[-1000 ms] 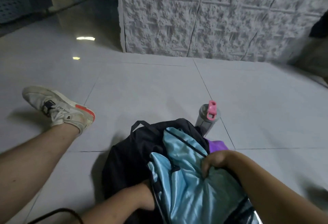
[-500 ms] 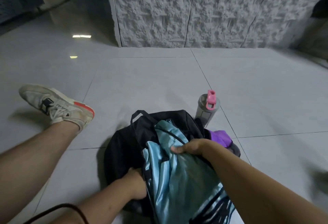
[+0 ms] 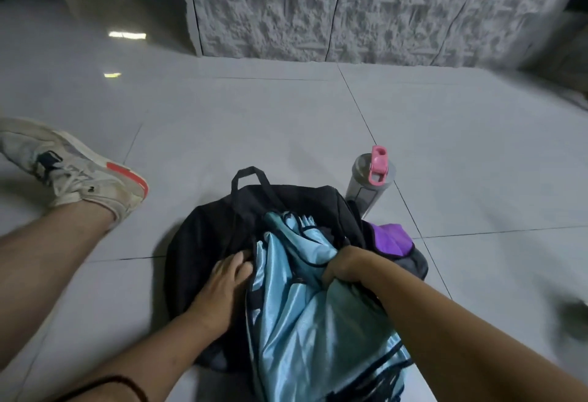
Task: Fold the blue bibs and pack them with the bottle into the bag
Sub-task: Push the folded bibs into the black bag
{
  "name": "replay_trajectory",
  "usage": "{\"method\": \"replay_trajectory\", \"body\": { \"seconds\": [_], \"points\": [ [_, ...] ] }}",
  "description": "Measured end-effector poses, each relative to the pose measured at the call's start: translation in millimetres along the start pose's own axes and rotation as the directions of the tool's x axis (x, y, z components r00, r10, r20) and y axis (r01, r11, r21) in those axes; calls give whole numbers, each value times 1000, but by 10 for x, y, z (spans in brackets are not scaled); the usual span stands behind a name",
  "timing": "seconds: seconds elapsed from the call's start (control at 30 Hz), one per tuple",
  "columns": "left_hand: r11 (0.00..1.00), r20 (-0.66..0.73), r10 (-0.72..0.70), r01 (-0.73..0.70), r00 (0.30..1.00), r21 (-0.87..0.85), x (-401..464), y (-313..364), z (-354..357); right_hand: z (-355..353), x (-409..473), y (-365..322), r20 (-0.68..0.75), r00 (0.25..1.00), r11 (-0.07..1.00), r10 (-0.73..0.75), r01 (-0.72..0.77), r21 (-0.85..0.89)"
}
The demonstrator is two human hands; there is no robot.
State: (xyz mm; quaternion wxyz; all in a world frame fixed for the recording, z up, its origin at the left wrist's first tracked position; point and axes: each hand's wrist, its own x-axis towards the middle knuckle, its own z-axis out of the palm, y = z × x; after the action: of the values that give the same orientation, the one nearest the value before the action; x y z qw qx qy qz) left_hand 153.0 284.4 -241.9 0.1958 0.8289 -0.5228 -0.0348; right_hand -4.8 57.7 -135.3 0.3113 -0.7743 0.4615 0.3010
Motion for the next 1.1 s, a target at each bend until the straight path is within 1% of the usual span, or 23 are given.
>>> {"method": "replay_trajectory", "body": {
  "seconds": [0.03,0.1,0.13,0.2,0.23,0.33,0.47,0.53,0.6,0.63,0.73,0.8,0.87,0.93,1.0,1.1],
  "points": [
    [1000,-2,27,-27,1000,-12,-14,-46,8,-6,13,41,-5,1000,998,14,-14,55],
    [995,37,61,-64,997,82,78,-91,8,-10,49,84,11,1000,995,14,-15,94],
    [993,71,9,-18,997,120,174,-81,-10,-9,64,92,20,1000,996,8,-10,91],
    [985,164,-144,125,976,121,324,-47,-51,-12,79,92,29,1000,997,4,-7,72],
    [978,185,-185,163,965,129,379,-51,-32,-18,78,84,29,1000,998,2,-3,61],
    [968,235,-212,171,949,182,497,-77,-20,-39,73,75,34,999,999,-11,9,36],
    [939,252,-282,212,926,272,652,-55,-37,-15,91,29,38,999,995,-39,42,-90],
    [931,303,-330,254,894,262,701,-45,-19,-1,107,1,28,998,990,-54,57,-132],
    [926,358,-353,267,864,268,707,-72,26,-3,107,-26,32,997,980,-75,79,-182],
    [918,360,-376,290,854,272,712,-66,14,-6,101,-30,35,996,977,-82,87,-195],
    [912,406,-410,362,817,193,744,-76,-39,-10,76,-67,45,992,962,-118,126,-241],
    [920,431,-392,358,812,162,737,-45,-127,-13,56,-96,54,985,943,-162,170,-285],
    [924,422,-368,377,828,66,714,-52,-167,-18,26,-133,76,976,914,-204,218,-341],
    [897,411,-386,440,826,-42,734,-65,-170,-23,-10,-170,99,965,885,-243,262,-385],
    [861,385,-432,500,816,-95,794,-35,-187,-9,-81,-262,134,947,827,-291,319,-463],
    [820,363,-438,531,823,-215,853,73,-205,58,-214,-473,170,904,675,-393,409,-614]
  ]
}}
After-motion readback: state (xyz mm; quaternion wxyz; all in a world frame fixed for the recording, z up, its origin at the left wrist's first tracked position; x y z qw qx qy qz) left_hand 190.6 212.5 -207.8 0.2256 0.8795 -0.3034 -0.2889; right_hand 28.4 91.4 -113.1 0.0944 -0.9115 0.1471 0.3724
